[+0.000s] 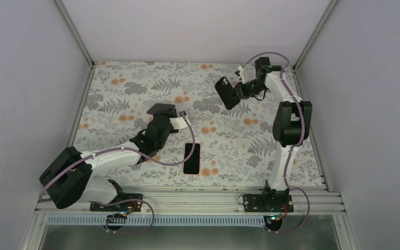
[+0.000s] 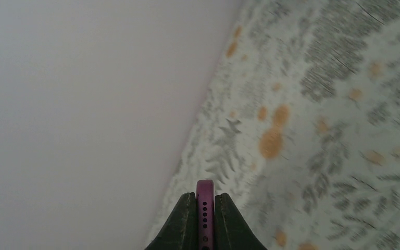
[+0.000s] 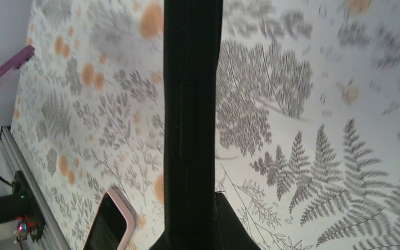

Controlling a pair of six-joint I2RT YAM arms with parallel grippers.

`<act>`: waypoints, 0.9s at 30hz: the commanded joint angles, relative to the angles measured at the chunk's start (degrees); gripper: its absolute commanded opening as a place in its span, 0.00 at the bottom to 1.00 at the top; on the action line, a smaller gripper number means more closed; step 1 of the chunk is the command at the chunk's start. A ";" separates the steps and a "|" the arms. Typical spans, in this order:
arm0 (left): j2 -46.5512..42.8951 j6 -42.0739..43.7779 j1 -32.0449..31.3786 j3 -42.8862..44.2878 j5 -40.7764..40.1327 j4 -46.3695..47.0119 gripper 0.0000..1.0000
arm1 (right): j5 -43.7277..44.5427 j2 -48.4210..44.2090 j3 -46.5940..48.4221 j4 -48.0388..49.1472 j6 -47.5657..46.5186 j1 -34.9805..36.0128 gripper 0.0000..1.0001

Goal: Take the phone out of the phone case
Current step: Place the phone case at the center of the board.

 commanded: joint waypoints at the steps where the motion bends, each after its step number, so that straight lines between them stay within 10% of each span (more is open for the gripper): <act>1: 2.51 -1.62 0.60 -2.41 1.58 2.32 0.02 | -1.69 2.87 -1.49 -4.93 -5.40 -0.78 0.03; 17: 13.88 -3.05 2.27 -0.93 11.15 -6.39 0.03 | 16.95 11.40 2.33 -7.57 -6.53 -3.54 0.16; 23: 13.04 -3.53 2.28 -0.38 18.59 -14.41 0.57 | 28.44 8.40 4.42 -7.28 -9.67 -5.41 0.63; 27: 11.61 -3.89 2.34 1.14 21.80 -20.55 0.75 | 37.91 1.72 2.06 -3.40 -12.09 -5.04 0.75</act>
